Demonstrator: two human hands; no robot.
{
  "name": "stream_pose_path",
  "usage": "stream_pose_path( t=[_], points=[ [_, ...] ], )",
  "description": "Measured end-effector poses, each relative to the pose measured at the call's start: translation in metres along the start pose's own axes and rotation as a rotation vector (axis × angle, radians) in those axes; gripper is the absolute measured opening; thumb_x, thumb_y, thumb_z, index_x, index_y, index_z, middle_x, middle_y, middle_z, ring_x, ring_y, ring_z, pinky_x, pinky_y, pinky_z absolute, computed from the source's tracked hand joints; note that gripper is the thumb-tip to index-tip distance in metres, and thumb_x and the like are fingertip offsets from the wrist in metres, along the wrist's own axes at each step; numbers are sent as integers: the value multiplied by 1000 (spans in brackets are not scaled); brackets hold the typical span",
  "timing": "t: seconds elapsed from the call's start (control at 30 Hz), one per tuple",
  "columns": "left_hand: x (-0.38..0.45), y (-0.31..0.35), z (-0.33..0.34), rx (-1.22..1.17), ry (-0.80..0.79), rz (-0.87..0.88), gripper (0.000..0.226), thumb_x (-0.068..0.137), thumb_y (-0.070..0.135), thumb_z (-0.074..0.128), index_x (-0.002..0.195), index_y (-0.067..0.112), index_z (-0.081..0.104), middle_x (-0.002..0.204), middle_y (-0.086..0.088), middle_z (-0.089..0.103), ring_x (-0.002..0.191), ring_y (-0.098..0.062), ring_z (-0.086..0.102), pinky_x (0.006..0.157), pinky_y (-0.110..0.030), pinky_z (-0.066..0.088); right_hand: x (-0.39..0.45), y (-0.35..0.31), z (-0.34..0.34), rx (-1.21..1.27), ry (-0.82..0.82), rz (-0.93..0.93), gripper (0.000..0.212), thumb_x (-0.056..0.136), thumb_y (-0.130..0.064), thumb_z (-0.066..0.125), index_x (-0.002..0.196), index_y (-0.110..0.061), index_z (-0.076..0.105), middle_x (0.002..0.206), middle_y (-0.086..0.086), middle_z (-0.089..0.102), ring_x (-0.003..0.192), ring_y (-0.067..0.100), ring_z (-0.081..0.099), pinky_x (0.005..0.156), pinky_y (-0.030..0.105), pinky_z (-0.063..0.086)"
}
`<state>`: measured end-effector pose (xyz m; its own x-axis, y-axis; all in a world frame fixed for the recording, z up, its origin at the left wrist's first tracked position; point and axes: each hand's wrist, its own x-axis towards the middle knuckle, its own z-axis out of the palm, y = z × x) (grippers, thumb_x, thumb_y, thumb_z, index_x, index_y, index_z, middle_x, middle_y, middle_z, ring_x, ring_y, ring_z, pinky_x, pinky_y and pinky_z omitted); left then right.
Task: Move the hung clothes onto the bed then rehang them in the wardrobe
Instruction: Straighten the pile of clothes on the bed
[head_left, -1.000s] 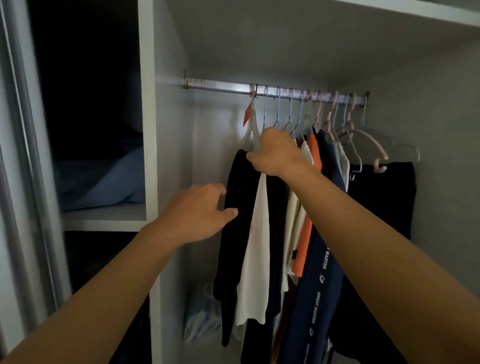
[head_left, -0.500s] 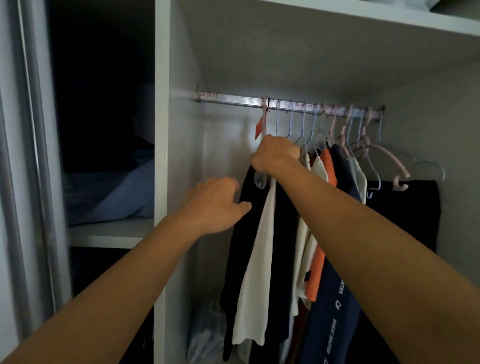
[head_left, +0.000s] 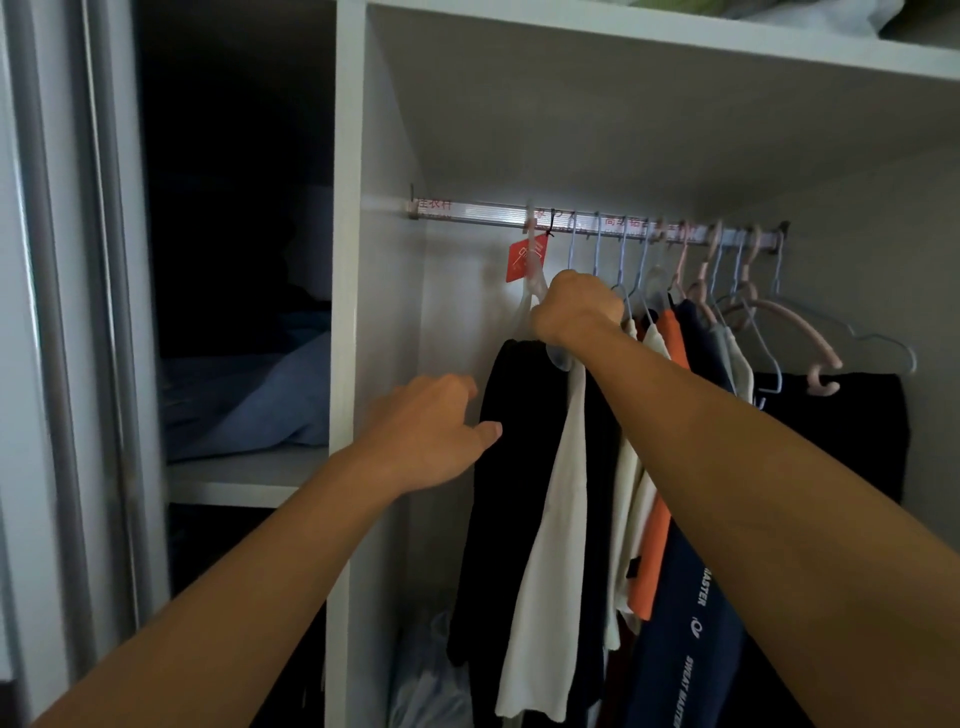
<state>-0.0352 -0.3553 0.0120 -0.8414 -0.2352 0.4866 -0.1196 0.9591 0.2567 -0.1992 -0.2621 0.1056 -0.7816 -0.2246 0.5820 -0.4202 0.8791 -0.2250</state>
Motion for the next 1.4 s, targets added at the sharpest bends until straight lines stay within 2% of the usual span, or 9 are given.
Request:
stream_pose_path(
  t=[0.17,0.33,0.43,0.5,0.7,0.83,1.03,1.13,1.4],
  points=[
    [-2,4,-4,-30,27,19,51,94,53,54,132,20,51,89,8,55,89,-15,57,74,-30,46,2,9,-11,79,80,30,24,94,-22,57,112,-7,59,111,11,64,101,29,63,69,34,46],
    [-5,9,-7,-68,26,29,49,95,49,55,132,18,51,99,-1,62,92,-18,60,81,-36,53,3,12,-31,106,118,26,29,92,-24,55,114,-5,59,108,10,63,100,31,63,72,35,51],
    [-8,12,-8,-93,36,30,51,95,47,55,136,18,49,105,-3,63,96,-20,61,85,-38,53,-5,17,-33,142,72,-4,9,88,-16,54,84,-8,53,78,6,54,82,30,59,54,27,40],
    [-10,12,-9,-99,45,35,50,96,45,55,136,17,49,108,-3,63,98,-19,61,87,-37,52,-14,23,-30,177,50,-18,25,86,-14,56,67,-11,41,67,4,47,70,28,55,47,25,32],
    [-10,8,-13,-348,1,38,61,94,40,61,146,15,41,140,-6,52,125,-18,51,100,-30,42,-51,53,-25,268,51,-82,37,87,-23,62,58,-12,43,55,3,45,49,19,45,46,24,27],
    [-14,10,-14,-405,18,28,63,95,36,61,148,14,37,143,-7,50,129,-21,49,96,-26,37,-81,77,-31,320,45,-117,51,88,-29,65,46,-10,43,47,4,42,47,22,44,51,24,28],
    [-27,15,-11,-416,29,79,50,100,29,53,144,10,38,140,-12,51,121,-21,50,88,-24,33,-142,103,-54,386,59,-141,50,90,-28,66,46,-13,49,46,3,47,47,8,47,54,29,40],
    [-33,20,-6,-415,38,109,51,102,25,49,149,15,32,145,-10,46,131,-28,44,91,-23,29,-175,116,-68,392,40,-145,42,90,-32,67,59,-4,62,52,10,57,50,18,53,56,34,46],
    [-46,48,21,-458,69,173,51,102,24,46,151,15,32,151,-12,42,138,-30,40,113,-42,33,-268,158,-117,409,15,-26,29,88,-27,71,66,-8,66,45,-8,46,42,5,41,45,14,33]
  ],
)
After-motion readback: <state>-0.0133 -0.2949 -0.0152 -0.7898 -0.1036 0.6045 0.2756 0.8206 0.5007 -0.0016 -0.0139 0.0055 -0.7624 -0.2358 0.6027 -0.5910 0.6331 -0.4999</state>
